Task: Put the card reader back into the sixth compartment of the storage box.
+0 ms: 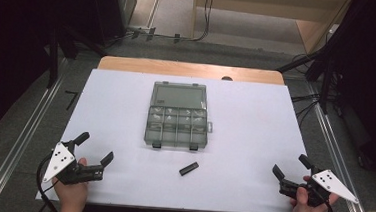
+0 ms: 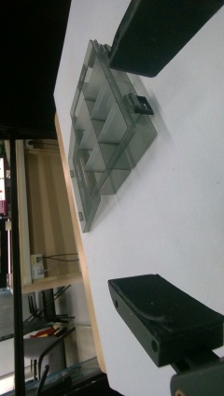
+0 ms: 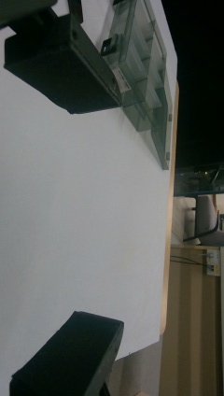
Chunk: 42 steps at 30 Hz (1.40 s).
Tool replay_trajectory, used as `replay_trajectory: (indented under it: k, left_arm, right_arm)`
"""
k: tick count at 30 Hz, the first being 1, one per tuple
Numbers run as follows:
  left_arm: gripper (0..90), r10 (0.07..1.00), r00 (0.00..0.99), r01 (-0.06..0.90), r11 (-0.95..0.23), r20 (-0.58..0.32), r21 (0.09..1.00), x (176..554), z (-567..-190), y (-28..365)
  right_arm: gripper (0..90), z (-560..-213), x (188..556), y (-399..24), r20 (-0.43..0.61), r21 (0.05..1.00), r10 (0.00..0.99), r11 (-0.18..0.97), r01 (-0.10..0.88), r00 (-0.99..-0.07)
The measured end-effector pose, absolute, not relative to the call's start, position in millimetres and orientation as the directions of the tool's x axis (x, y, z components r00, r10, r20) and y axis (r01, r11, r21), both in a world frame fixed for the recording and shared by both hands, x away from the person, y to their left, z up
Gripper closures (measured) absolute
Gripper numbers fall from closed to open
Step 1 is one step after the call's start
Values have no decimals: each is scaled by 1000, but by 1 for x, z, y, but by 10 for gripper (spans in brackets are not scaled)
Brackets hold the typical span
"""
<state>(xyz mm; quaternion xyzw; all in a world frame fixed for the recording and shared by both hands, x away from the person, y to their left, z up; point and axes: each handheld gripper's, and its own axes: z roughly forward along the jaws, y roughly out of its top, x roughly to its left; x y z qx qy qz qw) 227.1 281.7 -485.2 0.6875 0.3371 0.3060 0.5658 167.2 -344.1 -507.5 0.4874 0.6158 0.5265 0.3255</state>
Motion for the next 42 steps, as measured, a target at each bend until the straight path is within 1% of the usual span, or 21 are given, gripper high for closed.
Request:
replay_trajectory:
  k: [3,8,9,11,12,13,16,17,21,24,27,34,42]
  left_arm:
    - [0,810,585,116,-136,43,984,227,-485,282]
    - [0,808,587,106,-138,50,985,225,-485,282]
    - [0,809,586,106,-139,51,985,225,-485,281]
    - [0,810,584,106,-140,52,984,225,-486,281]
    - [0,810,584,106,-140,52,984,225,-486,281]
    - [0,810,583,107,-144,55,984,225,-486,281]
    - [0,810,584,107,-146,56,983,225,-486,280]
    - [0,810,584,108,-147,57,983,226,-486,280]
    - [0,810,583,109,-149,58,983,225,-486,280]
    - [0,810,584,108,-149,59,983,225,-486,280]
    - [0,809,585,109,-149,58,983,225,-486,280]
    - [0,809,584,110,-150,58,983,226,-486,280]
    - [0,809,585,110,-150,58,983,226,-486,280]
  right_arm:
    - [0,-503,167,-343,118,968,934,-32,249,-337]
    - [0,-496,168,-338,93,965,925,8,262,-369]
    - [0,-493,171,-333,88,962,910,27,271,-405]
    - [0,-490,174,-330,87,960,892,43,277,-443]
    - [0,-490,174,-330,87,960,892,43,277,-443]
    - [0,-487,177,-325,85,957,875,61,284,-476]
    - [0,-483,179,-320,83,957,866,69,282,-493]
    - [0,-479,182,-315,68,957,854,91,275,-516]
    - [0,-473,188,-304,47,954,833,127,272,-552]
    - [0,-470,192,-298,43,951,827,138,277,-560]
    - [0,-467,201,-287,37,946,803,164,280,-595]
    - [0,-461,214,-269,29,938,767,200,282,-641]
    - [0,-458,223,-258,21,929,744,232,288,-667]
